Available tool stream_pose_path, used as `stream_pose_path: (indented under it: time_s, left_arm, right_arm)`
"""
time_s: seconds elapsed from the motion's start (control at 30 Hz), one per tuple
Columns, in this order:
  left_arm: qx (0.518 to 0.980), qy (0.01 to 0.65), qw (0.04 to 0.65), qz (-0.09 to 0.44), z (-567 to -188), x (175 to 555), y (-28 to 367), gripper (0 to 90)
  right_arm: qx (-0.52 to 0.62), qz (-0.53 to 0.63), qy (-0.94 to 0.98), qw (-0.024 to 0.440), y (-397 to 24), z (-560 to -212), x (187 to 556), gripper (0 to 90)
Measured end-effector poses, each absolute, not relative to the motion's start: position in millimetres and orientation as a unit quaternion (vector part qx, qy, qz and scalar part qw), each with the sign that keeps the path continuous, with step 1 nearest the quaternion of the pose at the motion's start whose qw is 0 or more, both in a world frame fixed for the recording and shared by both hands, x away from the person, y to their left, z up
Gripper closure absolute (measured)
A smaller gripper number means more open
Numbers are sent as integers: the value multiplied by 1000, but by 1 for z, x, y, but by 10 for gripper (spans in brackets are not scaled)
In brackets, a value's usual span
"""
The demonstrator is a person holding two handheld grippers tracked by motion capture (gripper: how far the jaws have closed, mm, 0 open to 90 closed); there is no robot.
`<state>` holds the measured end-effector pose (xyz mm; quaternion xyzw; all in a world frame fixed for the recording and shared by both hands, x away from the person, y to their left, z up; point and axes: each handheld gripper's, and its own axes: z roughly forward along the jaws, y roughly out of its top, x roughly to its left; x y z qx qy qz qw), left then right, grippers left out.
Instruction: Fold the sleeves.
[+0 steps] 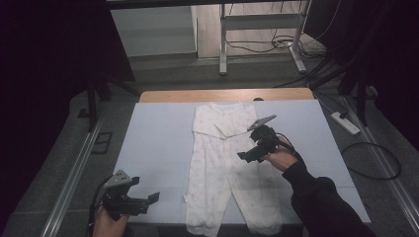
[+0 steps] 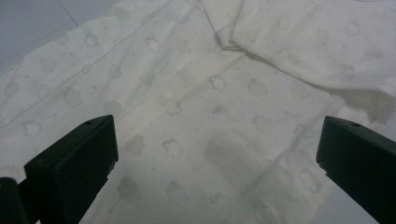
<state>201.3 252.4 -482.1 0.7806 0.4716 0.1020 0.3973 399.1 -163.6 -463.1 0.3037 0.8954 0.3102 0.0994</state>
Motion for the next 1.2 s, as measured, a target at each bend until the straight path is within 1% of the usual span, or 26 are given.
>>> stream_pose_path:
  time_s: [1.2]
  left_arm:
    - [780, 471, 401, 101, -482, 201, 253, 23]
  right_arm:
    - [296, 317, 897, 91, -202, -459, 357, 2]
